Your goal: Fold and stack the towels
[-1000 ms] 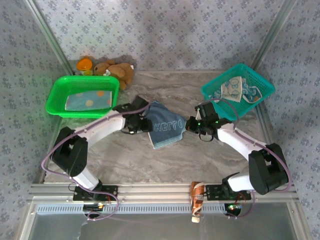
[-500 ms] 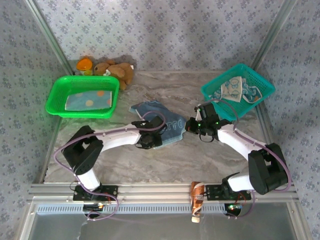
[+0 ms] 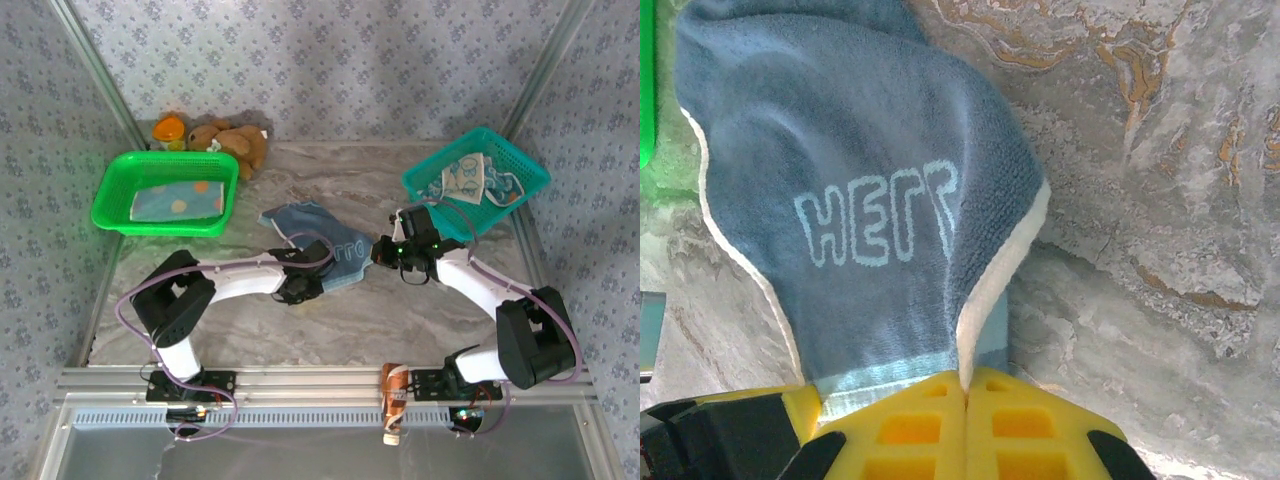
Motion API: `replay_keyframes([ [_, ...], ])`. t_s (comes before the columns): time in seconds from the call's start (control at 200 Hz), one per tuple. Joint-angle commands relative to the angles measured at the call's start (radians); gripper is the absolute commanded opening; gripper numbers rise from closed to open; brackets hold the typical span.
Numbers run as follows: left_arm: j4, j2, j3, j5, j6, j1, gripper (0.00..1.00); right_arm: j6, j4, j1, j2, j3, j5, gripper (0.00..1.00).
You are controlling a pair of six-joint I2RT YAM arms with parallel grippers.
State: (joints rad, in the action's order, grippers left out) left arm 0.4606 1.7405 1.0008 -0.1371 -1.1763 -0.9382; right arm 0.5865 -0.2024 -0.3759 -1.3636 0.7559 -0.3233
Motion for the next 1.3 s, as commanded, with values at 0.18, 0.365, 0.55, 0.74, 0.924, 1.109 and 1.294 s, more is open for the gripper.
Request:
replay_keyframes([
  [0.18,0.131,-0.076,0.044,-0.109,0.039,-0.007,0.0,-0.03,-0.032,0.006,0.012,0.028,-0.05,0.0],
  [0.365,0.376,-0.236,0.201,-0.203,0.161,0.044,0.0,-0.027,-0.037,-0.015,0.078,0.088,-0.053,0.0],
  [0.55,0.46,-0.391,0.341,-0.235,0.302,0.164,0.0,-0.03,-0.056,-0.048,0.123,0.229,0.013,0.0],
  [0.74,0.456,-0.414,0.551,-0.175,0.484,0.305,0.0,-0.051,-0.063,-0.061,0.086,0.427,0.063,0.0],
  [0.924,0.472,-0.34,0.814,-0.134,0.619,0.392,0.0,-0.096,-0.083,-0.061,0.024,0.654,0.103,0.0],
  [1.109,0.507,-0.259,1.075,-0.089,0.691,0.434,0.0,-0.132,-0.079,-0.06,-0.023,0.807,0.107,0.0],
  [1.294,0.586,-0.205,1.279,-0.062,0.727,0.435,0.0,-0.15,-0.078,-0.069,-0.019,0.874,0.089,0.0],
])
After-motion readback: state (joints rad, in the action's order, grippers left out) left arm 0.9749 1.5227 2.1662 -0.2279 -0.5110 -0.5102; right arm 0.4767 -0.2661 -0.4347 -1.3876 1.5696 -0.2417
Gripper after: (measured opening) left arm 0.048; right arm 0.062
